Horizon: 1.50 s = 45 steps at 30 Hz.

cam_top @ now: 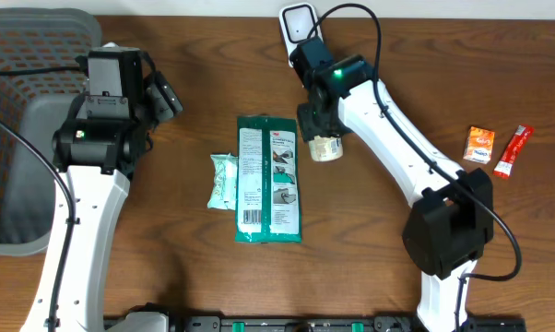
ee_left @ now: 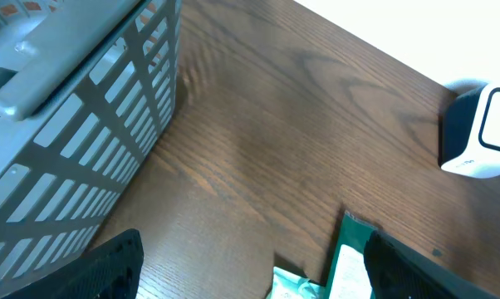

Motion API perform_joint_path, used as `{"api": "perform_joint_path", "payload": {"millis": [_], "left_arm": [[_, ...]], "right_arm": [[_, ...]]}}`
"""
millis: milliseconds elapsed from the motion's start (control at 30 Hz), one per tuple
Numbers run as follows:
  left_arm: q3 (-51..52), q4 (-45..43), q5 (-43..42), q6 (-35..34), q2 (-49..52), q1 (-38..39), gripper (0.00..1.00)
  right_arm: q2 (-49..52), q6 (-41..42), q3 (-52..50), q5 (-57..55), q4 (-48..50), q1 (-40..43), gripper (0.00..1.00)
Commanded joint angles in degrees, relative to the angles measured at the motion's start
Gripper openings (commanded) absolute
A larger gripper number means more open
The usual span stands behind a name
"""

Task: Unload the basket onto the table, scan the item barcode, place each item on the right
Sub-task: 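Move the right gripper to the green-lidded jar and grasp its lid, then lift the green-lidded jar with the right gripper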

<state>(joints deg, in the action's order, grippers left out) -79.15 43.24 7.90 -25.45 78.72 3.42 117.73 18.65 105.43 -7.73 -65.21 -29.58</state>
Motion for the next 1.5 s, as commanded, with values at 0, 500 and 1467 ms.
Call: {"api": "perform_joint_path", "payload": {"millis": [0, 500, 1467], "left_arm": [[-0.7, 0.0, 0.9, 0.3, 0.1, -0.2, 0.85], [-0.7, 0.0, 0.9, 0.3, 0.1, -0.2, 0.85], [-0.7, 0.0, 0.9, 0.3, 0.1, -0.2, 0.85]], "right_arm": [[-0.3, 0.3, -1.5, -3.4, 3.0, 0.7, 0.41], [-0.5, 1.3, -4.0, -6.9, 7.6, 0.8, 0.35], [-32.4, -0.3, -45.8, -1.5, 38.6, 0.7, 0.25]]}}
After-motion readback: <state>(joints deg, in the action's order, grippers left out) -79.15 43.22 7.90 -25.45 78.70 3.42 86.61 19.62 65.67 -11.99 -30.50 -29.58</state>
